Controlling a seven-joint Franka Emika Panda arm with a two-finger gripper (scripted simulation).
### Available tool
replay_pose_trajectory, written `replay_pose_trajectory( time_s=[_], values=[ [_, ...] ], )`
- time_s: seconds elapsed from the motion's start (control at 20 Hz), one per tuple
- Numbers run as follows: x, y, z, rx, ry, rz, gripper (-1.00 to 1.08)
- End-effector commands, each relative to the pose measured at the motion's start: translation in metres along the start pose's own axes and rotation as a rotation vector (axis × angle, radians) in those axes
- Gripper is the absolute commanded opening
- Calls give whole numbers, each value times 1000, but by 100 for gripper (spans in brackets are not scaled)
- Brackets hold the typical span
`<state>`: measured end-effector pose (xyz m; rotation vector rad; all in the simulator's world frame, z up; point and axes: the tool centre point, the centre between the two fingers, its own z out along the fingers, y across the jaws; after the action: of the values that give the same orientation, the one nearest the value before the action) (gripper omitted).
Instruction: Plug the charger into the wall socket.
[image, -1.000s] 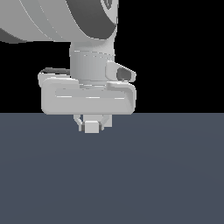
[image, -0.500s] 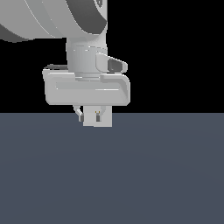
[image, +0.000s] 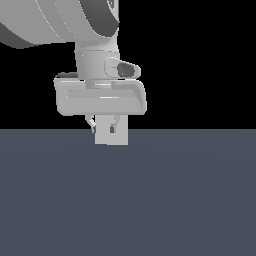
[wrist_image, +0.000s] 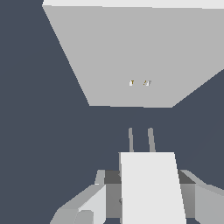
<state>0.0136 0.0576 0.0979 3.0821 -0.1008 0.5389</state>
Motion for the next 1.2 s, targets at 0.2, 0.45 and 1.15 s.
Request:
replay_pose_trajectory(
  time_s=[0.2, 0.45, 1.15],
  values=[
    [5, 0, -1, -11, -2, 30, -100],
    [4, 1, -1, -10, -3, 27, -100],
    [18, 1, 4, -10, -3, 26, -100]
  ],
)
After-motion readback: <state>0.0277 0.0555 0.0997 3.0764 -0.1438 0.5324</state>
